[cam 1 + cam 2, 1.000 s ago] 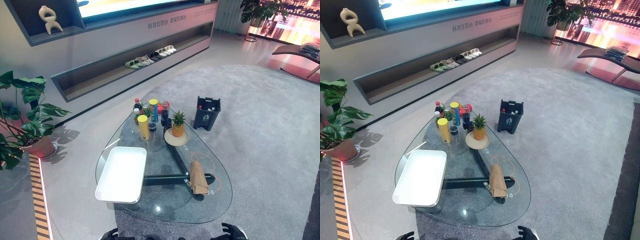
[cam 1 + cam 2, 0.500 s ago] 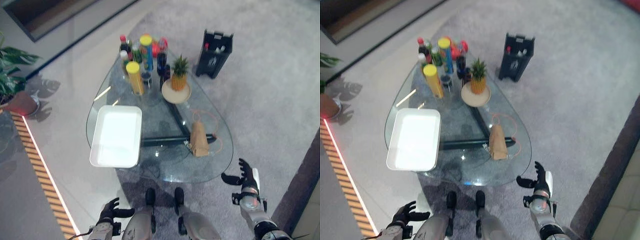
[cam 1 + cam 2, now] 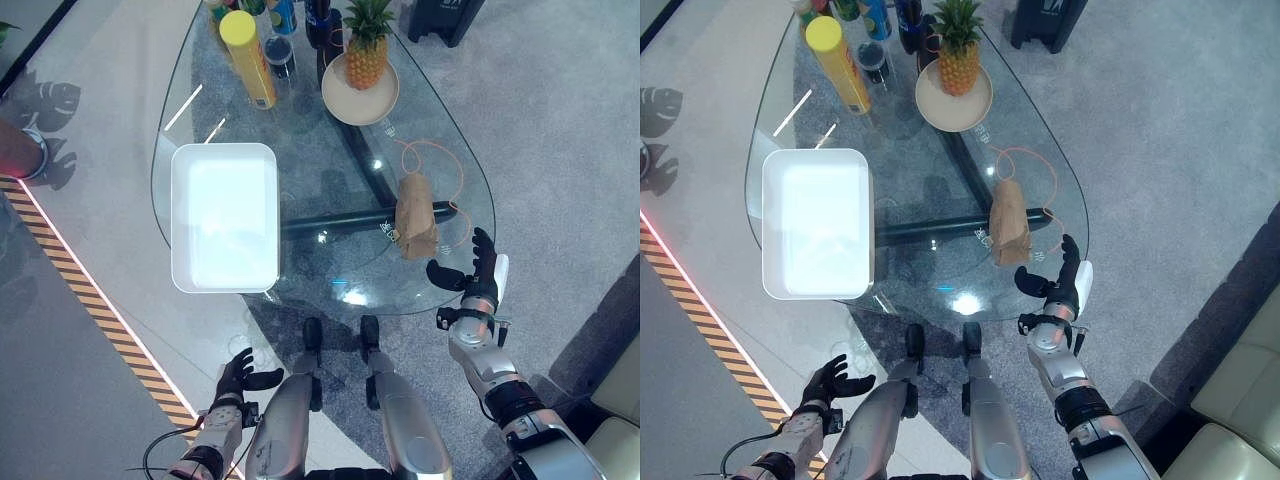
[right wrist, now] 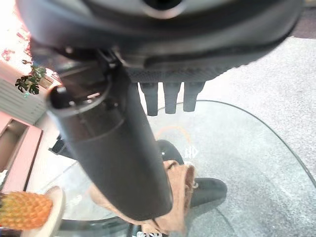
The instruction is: Wipe the table with a cloth and put it in the basket.
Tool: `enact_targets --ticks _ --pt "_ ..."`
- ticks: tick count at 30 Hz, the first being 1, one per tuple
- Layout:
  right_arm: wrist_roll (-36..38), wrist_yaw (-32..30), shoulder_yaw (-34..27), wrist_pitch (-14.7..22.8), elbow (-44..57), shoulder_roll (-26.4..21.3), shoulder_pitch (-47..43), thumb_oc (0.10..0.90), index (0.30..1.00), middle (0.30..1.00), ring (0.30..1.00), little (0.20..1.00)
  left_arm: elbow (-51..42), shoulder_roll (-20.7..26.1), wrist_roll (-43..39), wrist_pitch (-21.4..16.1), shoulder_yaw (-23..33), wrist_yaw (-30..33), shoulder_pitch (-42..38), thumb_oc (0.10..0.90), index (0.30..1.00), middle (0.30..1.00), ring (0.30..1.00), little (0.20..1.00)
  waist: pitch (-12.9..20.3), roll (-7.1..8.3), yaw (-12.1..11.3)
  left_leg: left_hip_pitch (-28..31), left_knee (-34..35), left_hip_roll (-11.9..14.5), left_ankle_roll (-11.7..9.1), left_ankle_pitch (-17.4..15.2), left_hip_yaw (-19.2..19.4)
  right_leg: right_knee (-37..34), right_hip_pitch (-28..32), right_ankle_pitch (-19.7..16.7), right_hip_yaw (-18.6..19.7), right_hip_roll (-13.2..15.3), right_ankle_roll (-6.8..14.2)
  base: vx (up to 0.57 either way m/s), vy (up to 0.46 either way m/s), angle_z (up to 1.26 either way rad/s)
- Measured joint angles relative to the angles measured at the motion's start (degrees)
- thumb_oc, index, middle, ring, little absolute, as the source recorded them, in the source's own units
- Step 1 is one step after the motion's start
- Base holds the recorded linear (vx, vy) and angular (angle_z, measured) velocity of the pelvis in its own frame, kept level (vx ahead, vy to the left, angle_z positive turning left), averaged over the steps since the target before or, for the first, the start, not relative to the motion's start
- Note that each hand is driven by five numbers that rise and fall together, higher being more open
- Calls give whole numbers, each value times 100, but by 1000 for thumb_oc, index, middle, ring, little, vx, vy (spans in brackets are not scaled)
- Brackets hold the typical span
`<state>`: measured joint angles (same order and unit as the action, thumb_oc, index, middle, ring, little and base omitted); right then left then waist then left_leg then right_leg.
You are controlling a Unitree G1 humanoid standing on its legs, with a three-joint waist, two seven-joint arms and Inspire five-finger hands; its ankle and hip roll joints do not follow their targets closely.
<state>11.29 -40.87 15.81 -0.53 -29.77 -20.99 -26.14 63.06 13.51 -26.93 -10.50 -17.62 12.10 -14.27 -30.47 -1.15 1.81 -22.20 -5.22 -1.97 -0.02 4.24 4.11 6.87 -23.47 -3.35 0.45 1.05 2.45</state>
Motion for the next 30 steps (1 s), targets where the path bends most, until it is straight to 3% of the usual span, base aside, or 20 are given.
enact_targets --ticks 10,30 --pt "-118 -774 133 -148 11 -64 -642 800 900 900 900 900 -86 -59 -291 -11 -113 123 -202 800 900 900 900 900 -25 -5 -198 -897 -498 -120 25 -12 -18 1200 -1208 408 -10 123 -32 11 40 6" --pt "-79 -990 108 -198 12 -474 -1680 800 900 900 900 900 -577 96 -443 128 -197 345 -360 800 900 900 900 900 -30 -15 -332 -2138 -1065 -186 63 -8 -78 1691 -2383 408 -31 210 -32 10 23 1"
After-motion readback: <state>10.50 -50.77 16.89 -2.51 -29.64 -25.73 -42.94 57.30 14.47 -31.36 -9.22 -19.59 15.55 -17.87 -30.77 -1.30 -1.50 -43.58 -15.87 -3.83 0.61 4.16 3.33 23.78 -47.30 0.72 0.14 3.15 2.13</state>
